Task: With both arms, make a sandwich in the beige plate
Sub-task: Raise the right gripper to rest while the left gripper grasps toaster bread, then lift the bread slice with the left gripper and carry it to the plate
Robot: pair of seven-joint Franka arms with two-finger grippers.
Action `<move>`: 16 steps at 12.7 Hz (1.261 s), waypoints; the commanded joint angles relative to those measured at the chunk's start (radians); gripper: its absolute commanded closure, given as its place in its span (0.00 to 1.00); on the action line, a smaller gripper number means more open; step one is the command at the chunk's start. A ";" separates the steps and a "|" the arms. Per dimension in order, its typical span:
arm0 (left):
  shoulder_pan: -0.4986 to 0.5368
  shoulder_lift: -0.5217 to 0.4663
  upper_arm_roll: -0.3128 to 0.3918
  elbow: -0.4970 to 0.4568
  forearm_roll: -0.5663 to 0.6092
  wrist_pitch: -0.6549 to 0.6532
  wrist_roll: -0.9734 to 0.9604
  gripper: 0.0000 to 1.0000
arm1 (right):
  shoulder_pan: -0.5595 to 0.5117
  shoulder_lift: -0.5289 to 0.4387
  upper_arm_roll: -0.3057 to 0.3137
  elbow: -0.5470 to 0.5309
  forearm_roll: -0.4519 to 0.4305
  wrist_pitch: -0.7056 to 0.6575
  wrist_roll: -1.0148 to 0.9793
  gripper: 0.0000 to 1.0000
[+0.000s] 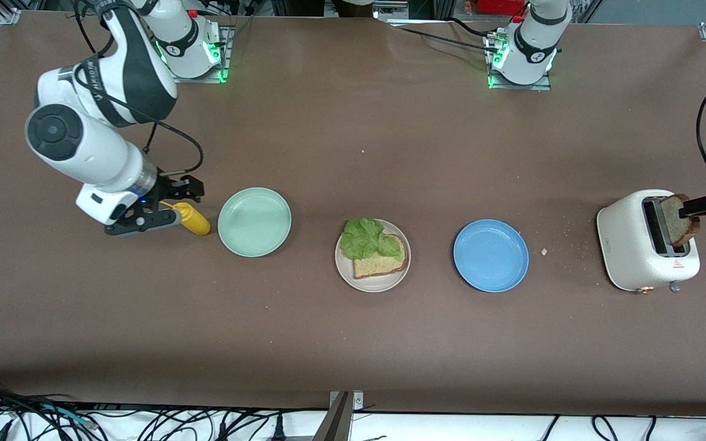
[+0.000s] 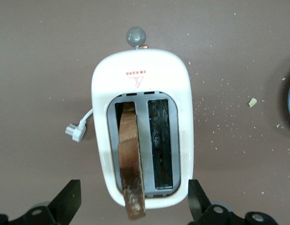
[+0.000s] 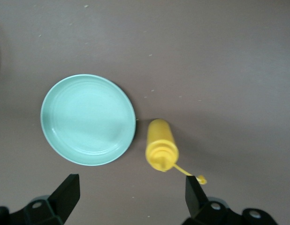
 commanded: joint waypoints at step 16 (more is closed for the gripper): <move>0.038 -0.074 -0.019 0.005 0.018 -0.062 -0.005 1.00 | -0.022 -0.126 -0.194 0.192 0.007 -0.272 -0.015 0.00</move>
